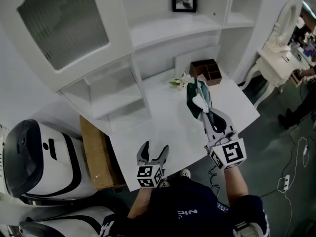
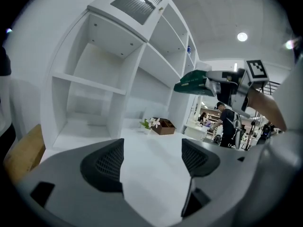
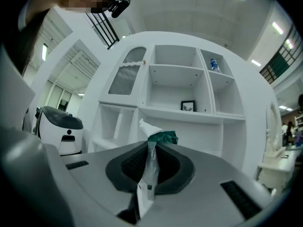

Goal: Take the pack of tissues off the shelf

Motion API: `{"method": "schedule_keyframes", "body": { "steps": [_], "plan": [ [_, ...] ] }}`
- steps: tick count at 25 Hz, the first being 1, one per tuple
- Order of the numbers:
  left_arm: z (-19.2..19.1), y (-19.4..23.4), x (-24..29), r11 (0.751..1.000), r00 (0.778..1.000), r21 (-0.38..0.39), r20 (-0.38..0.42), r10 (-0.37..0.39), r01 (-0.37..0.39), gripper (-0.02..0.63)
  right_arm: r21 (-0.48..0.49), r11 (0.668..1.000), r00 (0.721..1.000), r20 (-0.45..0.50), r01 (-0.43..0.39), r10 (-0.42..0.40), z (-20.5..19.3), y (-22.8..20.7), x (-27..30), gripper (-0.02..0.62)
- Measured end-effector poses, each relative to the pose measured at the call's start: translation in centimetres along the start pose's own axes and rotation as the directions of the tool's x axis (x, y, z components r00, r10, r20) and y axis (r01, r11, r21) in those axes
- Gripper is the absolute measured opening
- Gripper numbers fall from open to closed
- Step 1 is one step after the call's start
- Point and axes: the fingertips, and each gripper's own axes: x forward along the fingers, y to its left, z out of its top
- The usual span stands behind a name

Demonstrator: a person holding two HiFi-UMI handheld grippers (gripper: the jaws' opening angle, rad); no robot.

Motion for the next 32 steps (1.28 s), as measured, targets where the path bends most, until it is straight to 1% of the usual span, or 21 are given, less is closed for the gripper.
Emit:
{"method": "schedule_keyframes", "body": {
  "steps": [3,7,10,16,20,22,25,28,31,32],
  "plan": [
    [-0.2,-0.2,0.2,1.000,1.000,-0.003,-0.004,-0.004,0.004,0.380,0.014,1.000,1.000,-0.009,-0.024,0.025,-2.5,0.7,-0.4,0.021],
    [-0.4,-0.4,0.4,1.000,1.000,0.001,-0.009,-0.018,0.018,0.379,0.010,0.999,0.998,-0.037,-0.047,0.047,-5.4,1.8,-1.1,0.021],
    [-0.7,-0.7,0.5,1.000,1.000,0.000,-0.013,-0.022,0.022,0.380,0.043,0.998,0.996,-0.072,-0.051,0.054,-8.3,2.4,-1.5,0.021],
    [-1.8,-1.4,0.8,1.000,0.999,-0.008,-0.032,-0.027,0.026,0.380,0.129,0.991,0.981,-0.181,-0.045,0.068,-14.4,4.0,-2.9,0.021],
    [-2.7,-2.1,1.2,0.999,0.997,0.007,-0.064,-0.039,0.040,0.380,0.168,0.986,0.958,-0.278,-0.019,0.066,-18.9,5.1,-4.0,0.021],
    [-2.9,-2.2,1.1,0.999,0.997,0.004,-0.068,-0.040,0.041,0.380,0.174,0.985,0.952,-0.299,-0.015,0.067,-19.7,5.6,-4.5,0.021],
    [-3.0,-1.9,1.3,1.000,0.997,-0.002,-0.067,-0.025,0.025,0.380,0.163,0.986,0.947,-0.310,-0.032,0.082,-20.2,5.9,-4.5,0.021],
    [-2.8,-1.7,1.5,1.000,0.998,-0.001,-0.063,-0.019,0.019,0.380,0.170,0.985,0.949,-0.306,-0.027,0.079,-20.1,5.6,-4.4,0.021],
    [-2.6,-1.8,1.7,0.999,0.997,0.003,-0.064,-0.033,0.034,0.376,0.176,0.984,0.953,-0.294,-0.023,0.075,-19.6,5.4,-4.1,0.021],
    [-2.5,-2.0,1.7,0.999,0.997,0.006,-0.064,-0.040,0.041,0.364,0.178,0.984,0.954,-0.292,-0.022,0.075,-19.5,5.3,-4.1,0.021]
  ]
}}
